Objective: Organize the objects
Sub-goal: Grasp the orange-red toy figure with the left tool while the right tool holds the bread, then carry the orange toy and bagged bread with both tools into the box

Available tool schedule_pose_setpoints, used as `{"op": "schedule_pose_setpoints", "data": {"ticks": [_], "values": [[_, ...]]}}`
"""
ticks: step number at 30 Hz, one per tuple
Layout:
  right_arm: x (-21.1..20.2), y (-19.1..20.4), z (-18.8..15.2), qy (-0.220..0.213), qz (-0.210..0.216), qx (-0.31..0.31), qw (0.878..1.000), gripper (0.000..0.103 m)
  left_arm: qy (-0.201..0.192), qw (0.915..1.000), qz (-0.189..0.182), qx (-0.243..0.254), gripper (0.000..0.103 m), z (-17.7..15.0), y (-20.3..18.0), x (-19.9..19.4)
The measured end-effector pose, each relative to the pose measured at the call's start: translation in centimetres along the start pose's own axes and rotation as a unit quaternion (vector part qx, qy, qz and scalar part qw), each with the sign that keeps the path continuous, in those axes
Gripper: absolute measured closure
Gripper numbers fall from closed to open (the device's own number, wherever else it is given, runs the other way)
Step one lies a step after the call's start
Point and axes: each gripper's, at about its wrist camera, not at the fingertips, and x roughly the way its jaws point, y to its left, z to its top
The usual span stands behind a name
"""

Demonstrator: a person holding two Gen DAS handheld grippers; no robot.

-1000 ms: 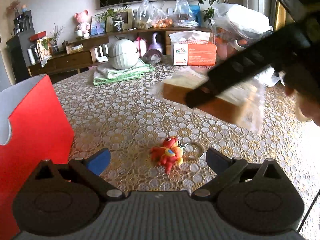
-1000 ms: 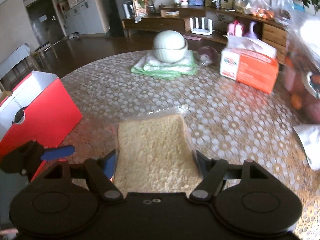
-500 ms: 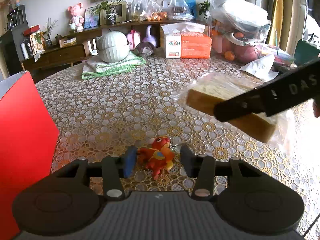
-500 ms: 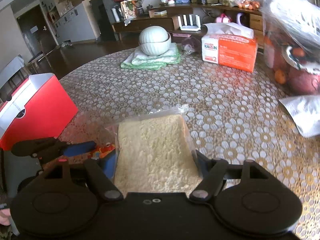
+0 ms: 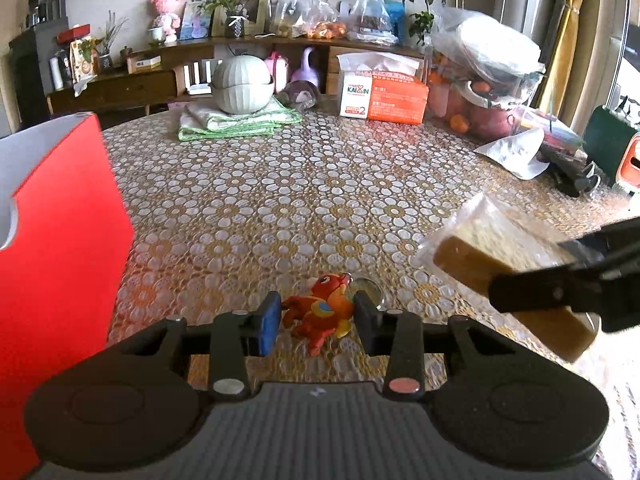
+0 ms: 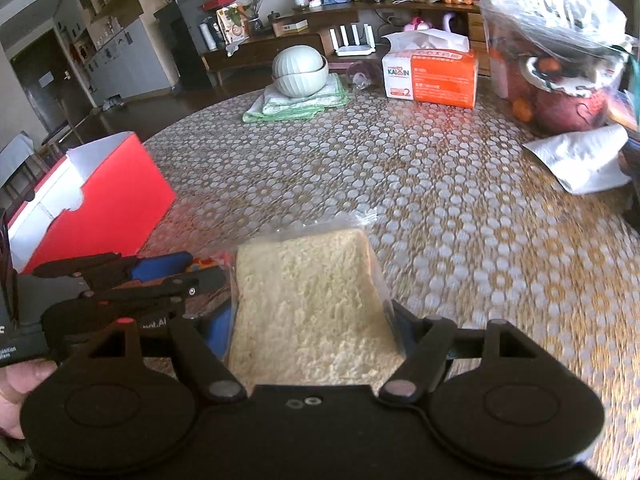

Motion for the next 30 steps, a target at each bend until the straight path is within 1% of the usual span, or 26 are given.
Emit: {"op": "schedule_pose_setpoints", "data": {"ticks": [9, 17, 23, 30], "values": [[-4.3, 3.8, -1.1, -0.015, -0.017, -0.004, 1.000, 0.028, -0.007, 0.9998, -0.013, -0.014, 0.065, -0.8, 0.4, -5.0], [-7.4, 8.4, -1.8, -0.028, -0.016, -0.025, 0.999, 0.028, -0.031, 0.9986, -0.036, -0.025, 0.065, -0.9, 1.8, -10.5], [-8.7, 12.3, -2.1, -0.035, -0.010, -0.042, 0.998, 0.028, -0.049, 0.9972, -0.049, -0.025, 0.065, -1.0, 3.4, -14.5], [-8.5, 16.8, -1.7, -0.040, -0.001, -0.067, 0.997, 0.028, -0.068, 0.9964, -0.042, -0.027, 0.065, -1.4, 6.5, -18.3]]}}
